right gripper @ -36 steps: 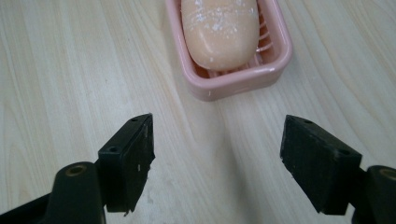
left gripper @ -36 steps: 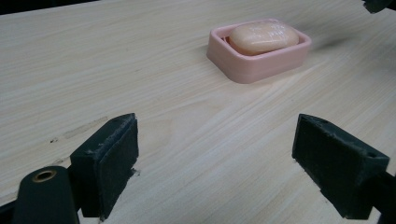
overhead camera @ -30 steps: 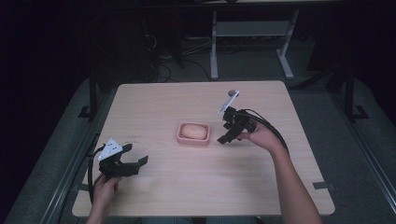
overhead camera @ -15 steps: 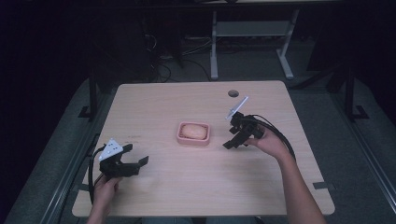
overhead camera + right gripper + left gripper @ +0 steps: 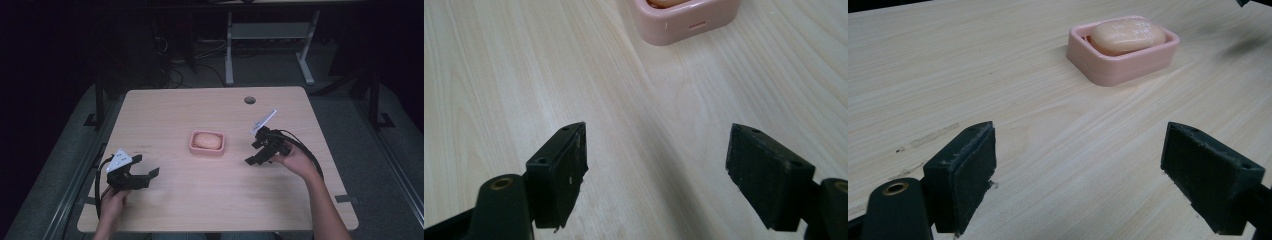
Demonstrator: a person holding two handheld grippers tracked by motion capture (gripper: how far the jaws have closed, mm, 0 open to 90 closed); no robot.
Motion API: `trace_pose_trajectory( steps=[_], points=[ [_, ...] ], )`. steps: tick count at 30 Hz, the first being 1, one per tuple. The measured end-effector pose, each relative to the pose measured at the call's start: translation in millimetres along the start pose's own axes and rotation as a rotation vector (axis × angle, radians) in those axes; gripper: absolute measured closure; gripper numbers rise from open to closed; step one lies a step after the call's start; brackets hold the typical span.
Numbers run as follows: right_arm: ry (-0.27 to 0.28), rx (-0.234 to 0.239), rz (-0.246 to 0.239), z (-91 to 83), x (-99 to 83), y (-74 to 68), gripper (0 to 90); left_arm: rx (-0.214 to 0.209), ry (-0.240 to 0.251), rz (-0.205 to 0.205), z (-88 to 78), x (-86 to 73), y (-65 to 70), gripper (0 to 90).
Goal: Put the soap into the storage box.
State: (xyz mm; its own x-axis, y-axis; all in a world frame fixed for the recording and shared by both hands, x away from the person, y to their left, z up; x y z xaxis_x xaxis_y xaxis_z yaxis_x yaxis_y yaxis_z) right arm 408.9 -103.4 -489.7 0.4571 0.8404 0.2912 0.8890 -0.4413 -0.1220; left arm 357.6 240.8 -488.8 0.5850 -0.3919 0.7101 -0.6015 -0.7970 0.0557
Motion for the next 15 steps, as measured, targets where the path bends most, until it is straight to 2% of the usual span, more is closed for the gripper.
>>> trace_pose_trajectory(
  steps=[5,6,10,15],
  points=[
    [0.02,-0.006,0.005,-1.0,-9.0,-2.2,24.1,0.0,-0.001,0.005,0.6,0.2,0.4,14.3],
    [0.016,0.004,0.015,-0.8,-10.5,-3.6,24.1,0.001,-0.002,0.008,0.5,0.1,0.4,14.3],
    [0.02,-0.007,0.005,-0.5,-14.6,-5.1,24.2,0.001,-0.006,0.01,0.6,-0.3,0.4,14.3],
    [0.019,0.007,0.028,2.5,-25.4,-7.4,24.0,0.002,-0.007,0.014,0.6,-0.7,0.5,14.3]
  ],
)
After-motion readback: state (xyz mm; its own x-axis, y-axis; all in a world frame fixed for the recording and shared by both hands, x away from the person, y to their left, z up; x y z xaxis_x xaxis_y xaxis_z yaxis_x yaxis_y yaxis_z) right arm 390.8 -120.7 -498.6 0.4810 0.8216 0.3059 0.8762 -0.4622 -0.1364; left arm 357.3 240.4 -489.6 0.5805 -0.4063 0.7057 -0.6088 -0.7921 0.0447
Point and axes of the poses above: each handheld gripper's, and its own axes: z roughly forward along the jaws, x roughly out of its top, y roughly to its right, the point moved 10 cm from there along z, roughly forward along the jaws, and after that the axes turned 15 degrees about -y, right-handed, at the moved point
